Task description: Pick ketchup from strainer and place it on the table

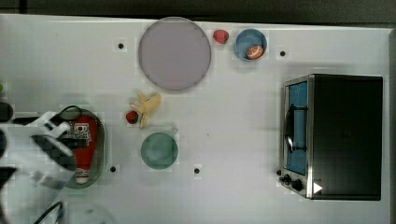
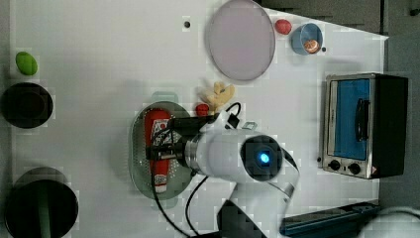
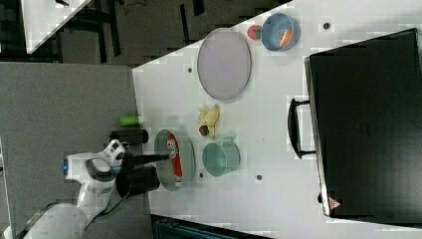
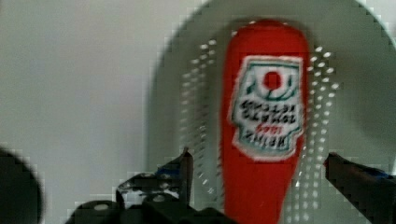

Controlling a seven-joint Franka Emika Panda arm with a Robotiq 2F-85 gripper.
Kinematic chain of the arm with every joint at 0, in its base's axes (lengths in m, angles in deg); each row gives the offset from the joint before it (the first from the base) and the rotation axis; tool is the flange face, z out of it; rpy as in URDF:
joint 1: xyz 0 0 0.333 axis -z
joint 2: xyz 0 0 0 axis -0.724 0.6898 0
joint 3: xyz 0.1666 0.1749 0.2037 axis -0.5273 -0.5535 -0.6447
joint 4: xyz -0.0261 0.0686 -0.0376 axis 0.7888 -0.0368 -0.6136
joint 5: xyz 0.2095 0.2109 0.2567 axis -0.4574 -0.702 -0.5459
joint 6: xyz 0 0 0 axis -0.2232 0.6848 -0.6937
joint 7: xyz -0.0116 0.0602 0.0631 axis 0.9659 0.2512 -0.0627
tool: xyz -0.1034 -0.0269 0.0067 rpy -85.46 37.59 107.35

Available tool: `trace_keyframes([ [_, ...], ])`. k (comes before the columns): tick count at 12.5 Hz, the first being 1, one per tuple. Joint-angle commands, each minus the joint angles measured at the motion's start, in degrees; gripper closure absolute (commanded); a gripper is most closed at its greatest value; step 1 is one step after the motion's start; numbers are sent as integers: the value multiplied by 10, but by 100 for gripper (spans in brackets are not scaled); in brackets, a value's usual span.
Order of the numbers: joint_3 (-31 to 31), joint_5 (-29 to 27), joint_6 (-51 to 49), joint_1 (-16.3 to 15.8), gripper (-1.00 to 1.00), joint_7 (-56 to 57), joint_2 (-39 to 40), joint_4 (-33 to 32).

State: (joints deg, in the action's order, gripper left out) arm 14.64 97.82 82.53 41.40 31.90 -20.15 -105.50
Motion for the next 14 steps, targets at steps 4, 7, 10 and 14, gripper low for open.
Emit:
trace_keyframes([
  [4, 8, 79, 80, 4, -100, -103, 72, -3],
  [7, 21, 110, 84, -5, -91, -111, 101, 13],
  [10, 24, 111, 84, -8, -21, -111, 99, 16],
  [14, 7, 106, 55, 3, -21, -111, 48, 7],
])
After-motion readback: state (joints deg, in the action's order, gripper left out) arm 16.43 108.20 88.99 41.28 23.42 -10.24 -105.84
